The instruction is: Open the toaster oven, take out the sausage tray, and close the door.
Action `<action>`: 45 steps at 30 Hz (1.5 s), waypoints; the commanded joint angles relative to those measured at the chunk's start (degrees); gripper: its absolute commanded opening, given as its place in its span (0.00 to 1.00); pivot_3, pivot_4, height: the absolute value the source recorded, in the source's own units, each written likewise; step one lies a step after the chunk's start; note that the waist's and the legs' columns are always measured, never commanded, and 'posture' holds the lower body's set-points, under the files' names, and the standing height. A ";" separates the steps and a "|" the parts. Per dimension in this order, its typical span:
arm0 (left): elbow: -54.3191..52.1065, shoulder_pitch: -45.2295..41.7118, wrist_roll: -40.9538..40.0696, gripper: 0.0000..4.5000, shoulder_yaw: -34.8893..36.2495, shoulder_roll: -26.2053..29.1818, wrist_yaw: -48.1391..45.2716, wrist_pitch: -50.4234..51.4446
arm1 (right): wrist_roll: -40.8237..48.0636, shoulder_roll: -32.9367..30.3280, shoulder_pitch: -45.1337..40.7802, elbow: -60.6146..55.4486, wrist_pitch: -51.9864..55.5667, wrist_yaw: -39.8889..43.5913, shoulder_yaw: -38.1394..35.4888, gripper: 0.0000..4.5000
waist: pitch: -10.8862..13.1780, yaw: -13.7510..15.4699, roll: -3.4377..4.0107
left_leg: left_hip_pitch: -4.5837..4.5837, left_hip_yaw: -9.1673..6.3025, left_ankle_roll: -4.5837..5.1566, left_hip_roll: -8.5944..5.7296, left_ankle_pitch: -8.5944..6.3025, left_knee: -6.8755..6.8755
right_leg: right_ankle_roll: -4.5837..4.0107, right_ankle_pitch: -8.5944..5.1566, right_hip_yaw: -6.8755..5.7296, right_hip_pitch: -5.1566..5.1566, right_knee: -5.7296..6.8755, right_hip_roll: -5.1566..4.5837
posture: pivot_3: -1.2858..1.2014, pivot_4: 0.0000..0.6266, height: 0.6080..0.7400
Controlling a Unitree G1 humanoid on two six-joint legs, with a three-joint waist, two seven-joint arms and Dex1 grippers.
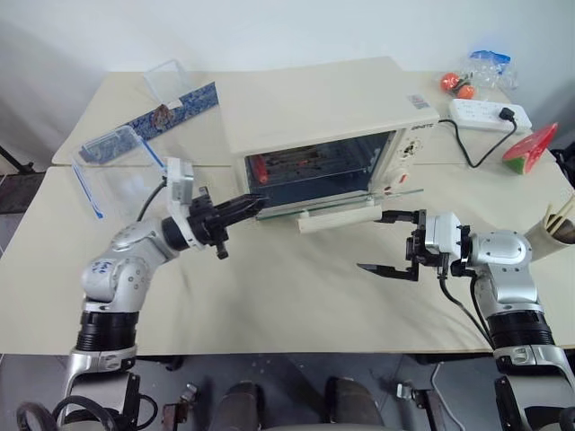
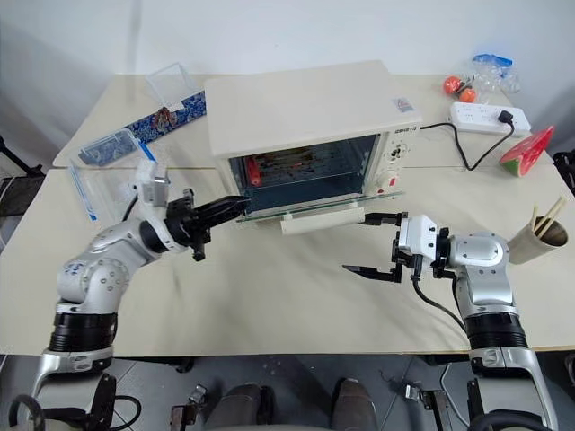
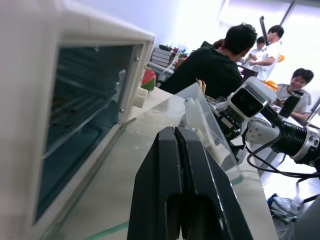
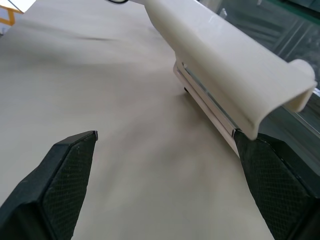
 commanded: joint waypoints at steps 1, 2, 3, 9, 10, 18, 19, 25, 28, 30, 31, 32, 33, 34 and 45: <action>1.60 -1.24 3.09 0.00 -1.46 -1.77 -0.15 -3.63 | 0.57 -1.19 1.86 -2.13 -0.99 -0.99 -1.20 1.00 | 0.00 0.04 0.00 | 0.00 0.00 0.00 0.00 0.00 0.01 | 0.00 0.00 0.00 0.00 0.00 0.00 | 0.52 0.24 1.00; 2.16 -1.18 3.71 0.00 -2.00 -1.98 -0.70 -3.84 | 0.57 -1.29 2.56 -2.62 -1.01 -1.31 -1.31 1.00 | 0.00 0.07 0.00 | 0.00 0.00 0.00 0.00 0.00 0.02 | 0.00 0.00 0.00 0.01 0.00 0.00 | 0.52 0.24 1.00; 2.61 -1.06 4.34 0.00 -2.65 -1.98 -1.44 -3.90 | 0.57 -1.53 3.49 -3.33 -0.81 -2.00 -1.63 1.00 | 0.00 0.21 -0.01 | 0.00 0.00 0.00 0.00 0.00 0.02 | 0.00 0.00 0.00 0.01 -0.01 0.00 | 0.52 0.24 1.00; 3.85 1.62 12.87 0.00 -7.99 1.12 -6.13 -10.91 | 1.54 -5.96 18.82 -9.25 1.80 -9.88 -10.33 1.00 | 0.01 1.49 -0.02 | -0.02 0.00 0.01 -0.02 -0.01 -0.01 | 0.01 0.00 -0.01 0.03 -0.06 0.00 | 0.52 0.24 1.00; 4.10 1.88 12.75 0.00 -7.58 0.66 -5.55 -10.99 | 1.78 -6.56 21.80 -10.13 1.95 -11.05 -12.08 1.00 | 0.01 1.57 -0.02 | -0.02 0.03 0.02 -0.02 -0.01 -0.03 | 0.01 0.00 -0.01 0.03 -0.11 0.00 | 0.52 0.24 1.00; 6.35 4.44 15.32 0.00 -8.41 -0.25 -8.69 -16.00 | -1.17 -7.21 32.87 -14.92 -1.67 -22.19 -22.10 1.00 | 0.01 1.29 -0.02 | 0.06 0.20 0.05 0.00 0.00 0.05 | -0.01 0.01 0.05 0.13 -0.23 0.00 | 0.52 0.24 1.00; 7.07 4.61 16.03 0.00 -8.56 -0.23 -8.95 -16.94 | -1.86 -7.04 32.05 -16.12 -1.68 -23.60 -21.65 1.00 | 0.01 0.99 -0.02 | 0.11 0.28 0.05 0.01 0.01 0.04 | -0.03 0.03 0.09 0.13 -0.24 0.00 | 0.52 0.24 1.00; 10.99 5.13 19.33 0.00 -9.46 -0.86 -9.58 -21.98 | -7.78 -4.65 24.11 -22.71 2.07 -33.22 -15.38 1.00 | 0.01 0.25 -0.02 | 0.24 0.39 0.05 0.07 0.03 0.04 | -0.07 0.05 0.17 0.12 -0.11 0.00 | 0.52 0.24 1.00; 11.72 6.11 19.92 0.00 -8.85 -2.53 -8.09 -24.66 | -12.07 -1.48 17.96 -26.15 9.32 -40.09 -10.26 1.00 | 0.01 0.22 -0.02 | 0.22 0.39 0.05 0.07 0.03 0.05 | -0.07 0.05 0.17 0.09 -0.08 0.00 | 0.52 0.24 1.00; 10.81 7.31 19.41 0.00 -8.12 -2.79 -8.04 -25.35 | -13.14 -0.42 14.95 -26.22 8.60 -40.14 -7.35 1.00 | 0.01 0.28 -0.02 | 0.18 0.38 0.05 0.07 0.03 0.06 | -0.08 0.05 0.17 0.04 -0.04 0.00 | 0.52 0.24 1.00; 9.66 8.49 18.50 0.00 -7.35 -2.58 -8.54 -25.77 | -14.20 0.38 12.79 -25.69 7.84 -40.48 -5.44 1.00 | 0.01 0.24 -0.02 | 0.17 0.34 0.05 0.06 0.03 0.06 | -0.08 0.05 0.14 0.03 0.00 0.00 | 0.52 0.24 1.00; 8.68 9.43 17.88 0.00 -6.88 -2.46 -8.83 -26.09 | -14.86 0.83 11.40 -25.25 7.23 -40.78 -4.15 1.00 | 0.01 0.17 -0.02 | 0.17 0.34 0.05 0.07 0.03 0.04 | -0.08 0.05 0.14 0.02 0.01 -0.01 | 0.52 0.24 1.00; 6.50 11.06 15.90 0.04 -5.03 -1.72 -9.28 -25.79 | -16.83 1.88 8.81 -23.87 6.56 -41.70 -1.98 1.00 | 0.01 0.10 -0.02 | 0.17 0.35 0.05 0.07 0.03 0.03 | -0.08 0.05 0.14 0.00 0.01 -0.01 | 0.52 0.24 1.00; 4.95 12.16 14.56 0.09 -3.75 -1.20 -9.57 -25.43 | -18.18 2.53 7.16 -22.84 6.08 -42.36 -0.59 1.00 | 0.01 -0.13 -0.02 | 0.16 0.35 0.05 0.07 0.03 0.02 | -0.08 0.05 0.14 -0.02 0.01 0.00 | 0.52 0.24 1.00; -10.99 26.55 8.05 0.79 13.52 -0.38 3.97 -25.12 | -55.39 3.22 -9.89 -5.97 -2.24 -67.48 14.94 1.00 | 0.01 -0.68 -0.03 | 0.13 0.25 0.04 0.12 0.02 -0.01 | -0.08 0.05 0.10 -0.11 0.13 -0.03 | 0.52 0.24 1.00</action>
